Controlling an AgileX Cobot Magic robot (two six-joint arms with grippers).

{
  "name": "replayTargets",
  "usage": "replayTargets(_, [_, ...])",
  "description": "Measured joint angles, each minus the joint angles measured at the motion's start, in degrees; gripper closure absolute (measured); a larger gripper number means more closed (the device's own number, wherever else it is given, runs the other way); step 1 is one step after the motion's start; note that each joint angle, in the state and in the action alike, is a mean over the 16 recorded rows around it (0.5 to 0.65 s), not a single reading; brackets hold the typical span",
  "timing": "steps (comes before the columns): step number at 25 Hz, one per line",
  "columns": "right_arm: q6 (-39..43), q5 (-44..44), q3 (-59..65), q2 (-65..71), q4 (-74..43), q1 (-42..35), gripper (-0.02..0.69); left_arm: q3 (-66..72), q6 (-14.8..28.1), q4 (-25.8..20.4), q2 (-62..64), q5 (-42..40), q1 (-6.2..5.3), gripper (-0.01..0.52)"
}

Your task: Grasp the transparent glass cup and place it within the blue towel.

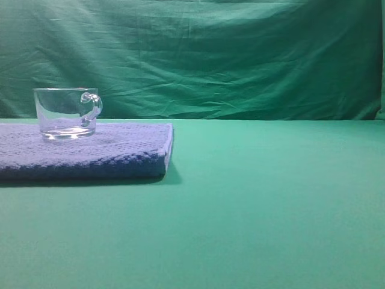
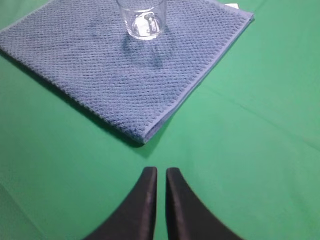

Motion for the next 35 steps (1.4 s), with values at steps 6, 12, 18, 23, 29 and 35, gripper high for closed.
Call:
replayTargets(6, [0.0,1.82,0.95,-5.02,-2.13,-0.18,0.604,0.0,0.0,0.0,0.0,0.0,0.0,0.514])
replayTargets(12, [0.0,1.93,2.37,-10.18,-4.88,-3.46,0.604,0.0,0.0,0.0,0.0,0.0,0.0,0.514])
replayTargets(18, [0.0,-1.22,7.45,-18.08,-6.5,-11.79,0.604,0.0,0.0,0.0,0.0,0.0,0.0,0.514])
replayTargets(23, [0.02,-4.96,14.51,-26.61,-6.71,-21.6,0.604,0.0,0.0,0.0,0.0,0.0,0.0,0.514])
replayTargets(29, [0.04,-8.86,23.7,-35.07,-6.72,-31.91,0.604,0.0,0.0,0.0,0.0,0.0,0.0,0.514])
replayTargets(35, [0.06,-10.66,30.32,-39.51,-6.72,-37.74,0.604,0.0,0.0,0.0,0.0,0.0,0.0,0.514])
